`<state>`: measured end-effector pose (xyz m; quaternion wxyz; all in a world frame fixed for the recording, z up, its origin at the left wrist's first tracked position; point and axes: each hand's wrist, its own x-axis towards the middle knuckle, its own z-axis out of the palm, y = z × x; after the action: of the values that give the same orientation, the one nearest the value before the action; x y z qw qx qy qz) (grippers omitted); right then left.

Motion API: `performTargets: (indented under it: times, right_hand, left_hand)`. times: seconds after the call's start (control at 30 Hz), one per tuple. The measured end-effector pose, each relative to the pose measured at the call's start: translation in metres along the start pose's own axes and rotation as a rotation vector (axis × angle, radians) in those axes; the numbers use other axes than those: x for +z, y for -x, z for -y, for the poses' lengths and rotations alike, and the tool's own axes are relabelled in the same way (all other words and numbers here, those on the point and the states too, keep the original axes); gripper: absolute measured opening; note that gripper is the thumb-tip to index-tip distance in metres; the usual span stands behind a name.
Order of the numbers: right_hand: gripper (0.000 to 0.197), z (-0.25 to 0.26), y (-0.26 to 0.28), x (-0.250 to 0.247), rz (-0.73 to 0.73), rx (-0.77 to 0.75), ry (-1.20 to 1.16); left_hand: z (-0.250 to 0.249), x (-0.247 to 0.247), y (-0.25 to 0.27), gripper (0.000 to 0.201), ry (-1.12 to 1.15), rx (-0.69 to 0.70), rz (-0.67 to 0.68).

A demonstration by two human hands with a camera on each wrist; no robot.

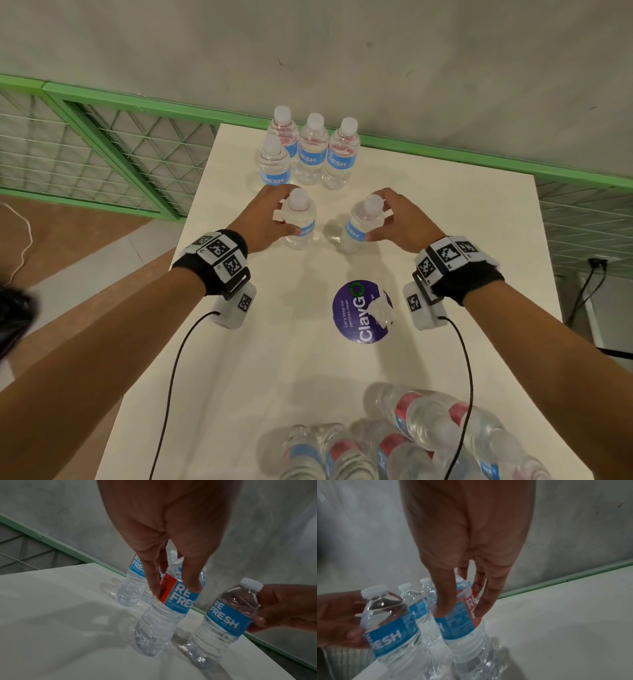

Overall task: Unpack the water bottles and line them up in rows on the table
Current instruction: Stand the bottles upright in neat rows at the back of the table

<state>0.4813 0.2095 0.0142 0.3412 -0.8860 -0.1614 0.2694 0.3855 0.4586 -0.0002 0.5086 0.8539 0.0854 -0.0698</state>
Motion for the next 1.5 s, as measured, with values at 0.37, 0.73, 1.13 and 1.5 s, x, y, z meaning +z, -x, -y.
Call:
performTargets:
  times: [0.37,0.73,1.13,1.5]
  right_hand:
    - [0.067,-0.005,-0.002,-0.002,0.012,-0.006,-0.059]
    - [0.07,-0.006,0.0,0.0,-0.006,0.014,-0.158]
    - [0.068,-0.009,0.001,0.005,-0.054,-0.008,-0.169]
    - [0.061,0.001,-0.05,-0.028,-0.233,0.058,-0.094]
  left_hand:
    - [0.001,-0.003,0.003,0.066,0.01,0.0,0.027]
    - [0.01,-0.008,0.001,0.073,0.105,-0.009,0.106]
    - [0.002,-0.001,-0.008,0.062,-0.053,0.086,-0.061]
    - [-0.037,-0.004,-0.044,0.068,-0.404,0.097,0.003]
